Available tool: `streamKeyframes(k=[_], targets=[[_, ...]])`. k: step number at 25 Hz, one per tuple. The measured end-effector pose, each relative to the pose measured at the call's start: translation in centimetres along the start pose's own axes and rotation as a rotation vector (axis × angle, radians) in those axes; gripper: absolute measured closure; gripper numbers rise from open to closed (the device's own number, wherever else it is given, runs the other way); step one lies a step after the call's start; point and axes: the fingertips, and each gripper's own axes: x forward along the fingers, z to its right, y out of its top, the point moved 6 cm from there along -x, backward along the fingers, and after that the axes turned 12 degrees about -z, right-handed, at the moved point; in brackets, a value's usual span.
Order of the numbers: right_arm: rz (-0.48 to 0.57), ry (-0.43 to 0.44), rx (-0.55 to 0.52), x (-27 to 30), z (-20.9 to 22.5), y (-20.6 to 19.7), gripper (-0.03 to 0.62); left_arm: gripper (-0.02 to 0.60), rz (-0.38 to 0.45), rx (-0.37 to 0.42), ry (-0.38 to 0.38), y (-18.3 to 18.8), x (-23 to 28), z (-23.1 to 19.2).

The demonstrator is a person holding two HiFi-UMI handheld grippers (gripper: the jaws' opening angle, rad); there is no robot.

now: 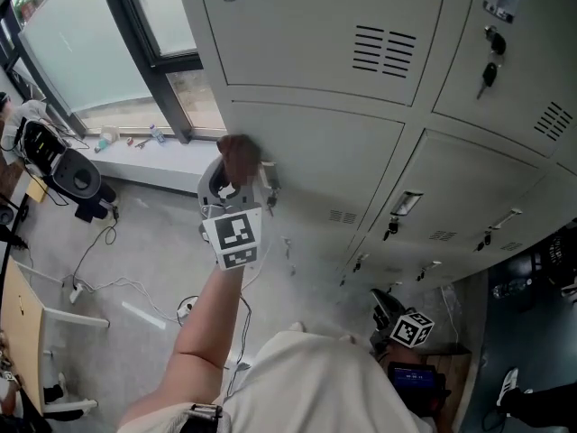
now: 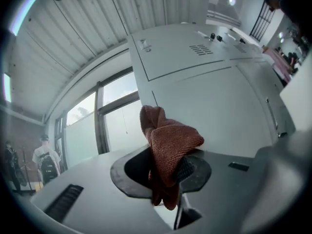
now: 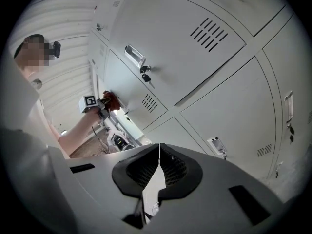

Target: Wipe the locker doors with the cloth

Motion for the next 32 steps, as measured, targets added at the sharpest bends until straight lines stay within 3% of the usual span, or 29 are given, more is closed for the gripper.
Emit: streamKeyframes(k=[3,7,17,20,22,24,28,32], targets=[[-0.001,0.002,0.000,-0.1,0.0,-0.2,0.574,0.500,0.022,0.037,-0.044,0.9,-0.6,2.7],[0.013,-0.015,0.007,-1.0,0.4,-0.2,0.574,0.500,0.086,0.098,-0.199,2.4,-1.6,9.6],[0.072,-0.069,0.046,-4.4,2.0,-0.8,0.574,0.500,0.226,0.159,-0.454,8.9,-4.0,20.7],[0.076,-0.075,0.048,-4.8,2.3,-0.9,0.574,0.500,0.302,0.075,-0.476,12.4,-5.0,20.3],[0.078,-0.079,0.046,-4.8,2.5,-0.7,0.574,0.500,0.304,0.036,-0.511,13.3,-4.8,20.0],[0.081,-0.077,0.043,-4.6,2.5,-0.4,0.574,0.500,0.274,0.034,-0.527,12.5,-4.2,19.5],[0.074,-0.059,0.029,-3.5,2.1,0.2,0.574,0.500,0.233,0.045,-0.487,9.0,-3.0,16.5],[0.046,-0.040,0.012,-2.1,1.5,0.3,0.574,0.500,0.232,-0.046,-0.393,6.4,-1.8,10.4]])
